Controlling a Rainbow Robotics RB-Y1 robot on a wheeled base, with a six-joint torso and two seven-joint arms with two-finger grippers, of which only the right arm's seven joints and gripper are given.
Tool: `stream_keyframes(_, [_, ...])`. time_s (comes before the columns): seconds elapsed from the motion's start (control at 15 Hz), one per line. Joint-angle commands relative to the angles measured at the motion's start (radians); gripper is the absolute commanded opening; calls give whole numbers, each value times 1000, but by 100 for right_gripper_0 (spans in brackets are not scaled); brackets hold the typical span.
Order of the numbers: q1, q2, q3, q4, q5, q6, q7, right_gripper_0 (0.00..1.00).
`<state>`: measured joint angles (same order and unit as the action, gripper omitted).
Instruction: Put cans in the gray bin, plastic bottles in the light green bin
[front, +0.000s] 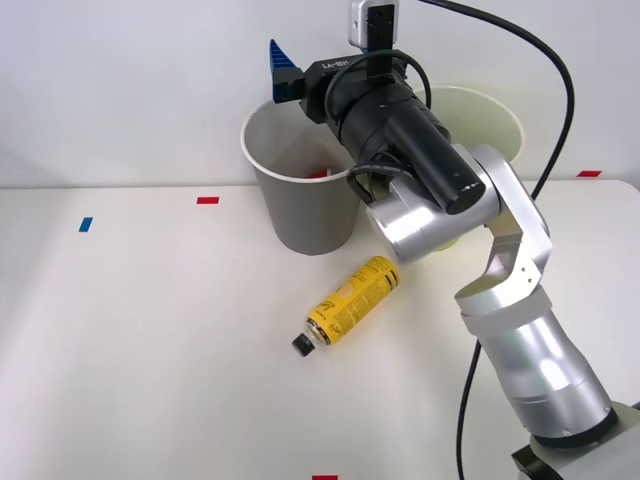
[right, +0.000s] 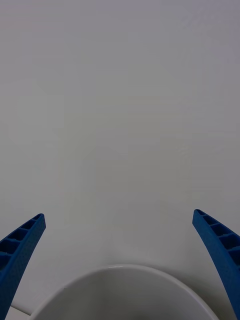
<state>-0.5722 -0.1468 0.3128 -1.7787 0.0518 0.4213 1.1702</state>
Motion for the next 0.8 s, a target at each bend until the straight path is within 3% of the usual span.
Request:
stream_keyframes(0.07, [121, -96, 11, -168, -58, -3, 14, 100])
stream_keyframes(0.4, [443, -283, 6, -475, -41, -30, 8, 100])
stream_keyframes(0.6, [653, -304, -37, -518, -38, -197, -9, 100])
stream_keyframes(0.8, [856, -274, -109, -518, -41, -363, -18, 100])
